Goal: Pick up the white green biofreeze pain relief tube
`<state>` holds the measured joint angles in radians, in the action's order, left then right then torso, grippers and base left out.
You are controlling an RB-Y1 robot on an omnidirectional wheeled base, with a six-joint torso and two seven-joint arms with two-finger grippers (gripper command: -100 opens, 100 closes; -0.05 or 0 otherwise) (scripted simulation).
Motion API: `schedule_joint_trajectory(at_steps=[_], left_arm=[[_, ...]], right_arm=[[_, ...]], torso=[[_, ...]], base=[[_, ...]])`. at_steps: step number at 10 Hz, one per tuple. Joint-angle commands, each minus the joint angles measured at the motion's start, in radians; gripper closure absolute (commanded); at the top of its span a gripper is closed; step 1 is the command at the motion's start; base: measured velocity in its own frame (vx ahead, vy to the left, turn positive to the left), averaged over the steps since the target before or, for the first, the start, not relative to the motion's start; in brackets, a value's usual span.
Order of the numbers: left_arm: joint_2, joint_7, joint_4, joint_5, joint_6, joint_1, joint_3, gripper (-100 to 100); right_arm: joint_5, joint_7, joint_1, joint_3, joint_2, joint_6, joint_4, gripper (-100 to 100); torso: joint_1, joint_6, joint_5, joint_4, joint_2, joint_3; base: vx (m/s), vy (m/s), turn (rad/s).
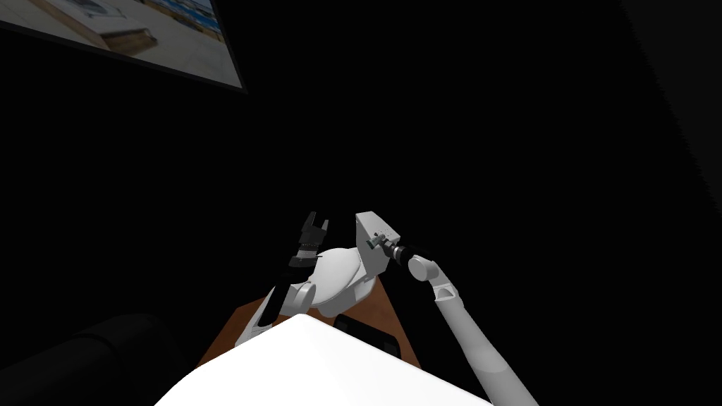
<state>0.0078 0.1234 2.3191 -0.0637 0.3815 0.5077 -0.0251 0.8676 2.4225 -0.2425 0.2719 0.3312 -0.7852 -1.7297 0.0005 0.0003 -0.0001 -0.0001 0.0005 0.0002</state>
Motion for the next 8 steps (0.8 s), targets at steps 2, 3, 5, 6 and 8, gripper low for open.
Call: schedule_joint_trajectory(at_steps=[2,3,5,6,8], left_arm=[[0.000,0.000,0.000,0.000,0.000,0.000,0.000,0],[0.000,0.000,0.000,0.000,0.000,0.000,0.000,0],[0.000,0.000,0.000,0.000,0.000,0.000,0.000,0],[0.000,0.000,0.000,0.000,0.000,0.000,0.000,0],[0.000,0.000,0.000,0.000,0.000,0.000,0.000,0]], right_arm=[[0.023,-0.025,0.009,-0.037,-0.021,-0.016,0.015,-100],[0.032,-0.035,0.013,-0.051,-0.028,-0.021,0.021,-100],[0.067,-0.075,0.024,-0.106,-0.053,-0.042,0.044,-100],[0.081,-0.092,0.029,-0.127,-0.062,-0.050,0.053,-100],[0.113,-0.130,0.038,-0.176,-0.080,-0.066,0.073,-100]], torso=[[0.000,0.000,0.000,0.000,0.000,0.000],[-0.001,-0.001,0.000,0.000,0.003,0.001],[-0.006,0.000,-0.001,0.002,0.007,0.004],[-0.006,0.000,-0.001,0.002,0.008,0.004],[-0.003,0.000,-0.001,0.001,0.006,0.004]], base=[[-0.029,-0.015,0.127],[-0.098,-0.066,0.212],[-0.115,-0.094,0.238],[-0.109,-0.059,0.151],[-0.089,-0.040,0.185]])
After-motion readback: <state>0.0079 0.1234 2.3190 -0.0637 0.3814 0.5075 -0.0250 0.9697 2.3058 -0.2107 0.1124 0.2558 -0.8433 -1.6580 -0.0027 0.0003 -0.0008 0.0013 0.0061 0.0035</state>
